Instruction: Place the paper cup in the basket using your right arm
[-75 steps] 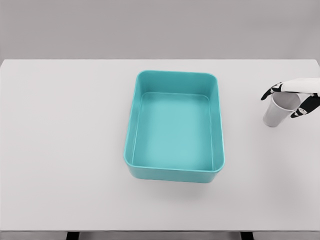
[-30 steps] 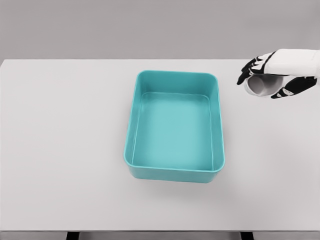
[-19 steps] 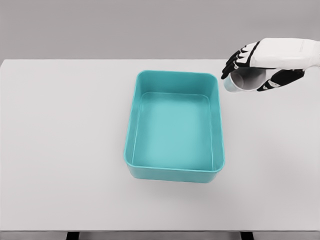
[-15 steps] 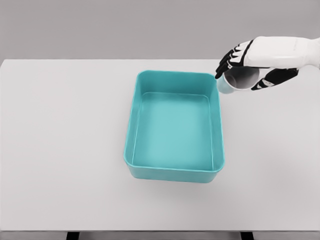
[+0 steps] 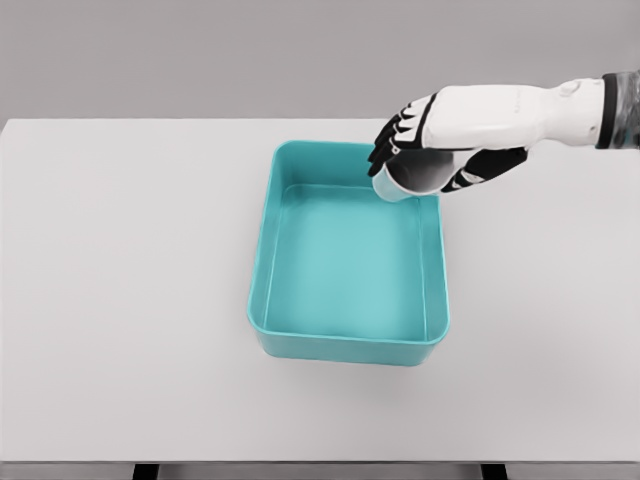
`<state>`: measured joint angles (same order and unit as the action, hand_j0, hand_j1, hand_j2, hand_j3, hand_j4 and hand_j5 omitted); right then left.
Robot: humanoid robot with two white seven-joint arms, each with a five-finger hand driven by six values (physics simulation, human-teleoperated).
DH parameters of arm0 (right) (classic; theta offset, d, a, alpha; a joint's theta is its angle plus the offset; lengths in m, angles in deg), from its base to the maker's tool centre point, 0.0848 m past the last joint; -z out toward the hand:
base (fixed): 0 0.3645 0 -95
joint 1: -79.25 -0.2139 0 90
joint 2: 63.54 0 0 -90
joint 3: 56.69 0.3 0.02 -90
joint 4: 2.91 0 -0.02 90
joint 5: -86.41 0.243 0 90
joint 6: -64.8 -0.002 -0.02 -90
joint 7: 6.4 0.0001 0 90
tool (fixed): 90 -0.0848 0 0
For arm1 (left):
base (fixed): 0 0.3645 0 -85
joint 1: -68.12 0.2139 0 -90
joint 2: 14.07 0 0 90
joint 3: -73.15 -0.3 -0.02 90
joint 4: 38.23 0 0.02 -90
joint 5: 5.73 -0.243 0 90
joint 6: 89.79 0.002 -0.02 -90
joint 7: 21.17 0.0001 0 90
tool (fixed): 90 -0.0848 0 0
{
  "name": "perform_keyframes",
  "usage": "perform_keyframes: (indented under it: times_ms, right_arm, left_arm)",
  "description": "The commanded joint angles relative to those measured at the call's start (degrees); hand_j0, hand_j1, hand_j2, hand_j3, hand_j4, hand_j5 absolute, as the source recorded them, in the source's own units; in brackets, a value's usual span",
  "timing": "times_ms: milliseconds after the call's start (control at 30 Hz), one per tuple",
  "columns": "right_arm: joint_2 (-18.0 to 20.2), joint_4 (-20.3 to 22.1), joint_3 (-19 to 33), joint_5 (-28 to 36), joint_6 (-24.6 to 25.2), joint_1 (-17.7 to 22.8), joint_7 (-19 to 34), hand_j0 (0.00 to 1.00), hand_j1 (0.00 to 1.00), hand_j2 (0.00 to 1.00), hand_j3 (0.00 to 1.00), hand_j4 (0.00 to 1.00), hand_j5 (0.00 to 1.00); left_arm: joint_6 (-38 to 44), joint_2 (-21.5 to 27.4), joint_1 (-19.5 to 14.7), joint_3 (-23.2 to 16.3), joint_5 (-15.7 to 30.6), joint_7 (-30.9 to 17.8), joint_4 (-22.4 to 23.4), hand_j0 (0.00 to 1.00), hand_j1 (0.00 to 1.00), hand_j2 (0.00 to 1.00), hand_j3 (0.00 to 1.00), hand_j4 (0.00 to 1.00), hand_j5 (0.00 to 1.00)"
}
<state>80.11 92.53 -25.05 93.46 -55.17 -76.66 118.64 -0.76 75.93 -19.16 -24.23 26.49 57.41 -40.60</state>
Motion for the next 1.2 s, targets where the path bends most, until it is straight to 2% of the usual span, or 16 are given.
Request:
perform_keyframes:
  times_ms: [0, 100, 133, 167, 467, 667, 733, 800, 833, 900, 967, 1033, 1167]
  right_arm:
    - [-1.9, 0.0, -0.1, 0.3, 0.4, 0.0, 0.0, 0.77, 0.77, 0.77, 0.77, 0.77, 0.77]
    - [-2.8, 0.1, -0.4, 0.2, 0.4, 0.1, 0.0, 0.80, 0.80, 0.80, 0.80, 0.80, 0.80]
    - [-2.9, 0.1, -0.4, 0.2, 0.4, 0.0, 0.0, 0.94, 0.94, 0.94, 0.94, 0.94, 0.94]
    - [-2.9, 0.1, -0.4, 0.2, 0.3, -0.3, 0.0, 1.00, 1.00, 1.00, 1.00, 1.00, 1.00]
    - [-2.6, 0.5, -1.1, 0.0, 0.4, -1.3, 0.0, 1.00, 1.00, 1.00, 1.00, 1.00, 1.00]
    - [-2.1, 0.6, -1.1, 0.0, 3.3, -1.3, 0.0, 1.00, 1.00, 1.00, 1.00, 1.00, 1.00]
    - [-1.6, 0.9, 1.1, 0.0, 5.1, -1.3, 0.0, 1.00, 1.00, 1.00, 1.00, 1.00, 1.00]
    - [-1.0, 1.0, 7.4, 0.2, 5.2, 0.1, 0.0, 1.00, 1.00, 1.00, 1.00, 1.00, 1.00]
    - [-0.5, 1.3, 8.5, 0.3, 5.2, 0.8, 0.0, 1.00, 1.00, 1.00, 1.00, 1.00, 1.00]
    - [1.5, 1.5, 8.4, 1.5, 4.7, 2.6, 0.0, 1.00, 1.00, 1.00, 1.00, 1.00, 1.00]
    - [0.9, 1.8, 8.2, 1.5, 4.7, 4.1, 0.0, 1.00, 1.00, 1.00, 1.00, 1.00, 1.00]
    - [0.9, 2.2, 8.2, 1.4, 3.6, 7.8, 0.0, 1.00, 1.00, 1.00, 1.00, 1.00, 1.00]
    - [5.1, 2.2, 8.3, 1.5, -0.3, 9.6, 0.0, 1.00, 1.00, 1.00, 1.00, 1.00, 1.00]
  left_arm:
    - [0.0, 0.0, 0.0, 0.0, 0.0, 0.0, 0.0, 1.00, 1.00, 1.00, 1.00, 1.00, 1.00]
    - [0.0, 0.0, 0.0, 0.0, 0.0, 0.0, 0.0, 1.00, 1.00, 1.00, 1.00, 1.00, 1.00]
    - [0.0, 0.0, 0.0, 0.0, 0.0, 0.0, 0.0, 1.00, 1.00, 1.00, 1.00, 1.00, 1.00]
    - [0.0, 0.0, 0.0, 0.0, 0.0, 0.0, 0.0, 1.00, 1.00, 1.00, 1.00, 1.00, 1.00]
    - [0.0, 0.0, 0.0, 0.0, 0.0, 0.0, 0.0, 1.00, 1.00, 1.00, 1.00, 1.00, 1.00]
    - [0.0, 0.0, 0.0, 0.0, -0.1, 0.0, 0.0, 1.00, 1.00, 1.00, 1.00, 1.00, 1.00]
    - [0.0, 0.0, 0.0, 0.0, 0.0, 0.0, 0.0, 1.00, 1.00, 1.00, 1.00, 1.00, 1.00]
    - [0.0, 0.0, 0.0, 0.0, 0.0, 0.0, 0.0, 1.00, 1.00, 1.00, 1.00, 1.00, 1.00]
    - [0.0, 0.0, 0.0, 0.0, 0.0, 0.0, 0.0, 1.00, 1.00, 1.00, 1.00, 1.00, 1.00]
    - [-0.1, 0.0, 0.0, 0.0, 0.0, 0.0, 0.0, 1.00, 1.00, 1.00, 1.00, 1.00, 1.00]
    - [0.0, 0.0, 0.0, 0.0, 0.0, 0.0, 0.0, 1.00, 1.00, 1.00, 1.00, 1.00, 1.00]
    - [0.0, 0.0, 0.0, 0.0, 0.0, 0.0, 0.0, 1.00, 1.00, 1.00, 1.00, 1.00, 1.00]
    - [0.0, 0.0, 0.0, 0.0, 0.0, 0.0, 0.0, 1.00, 1.00, 1.00, 1.00, 1.00, 1.00]
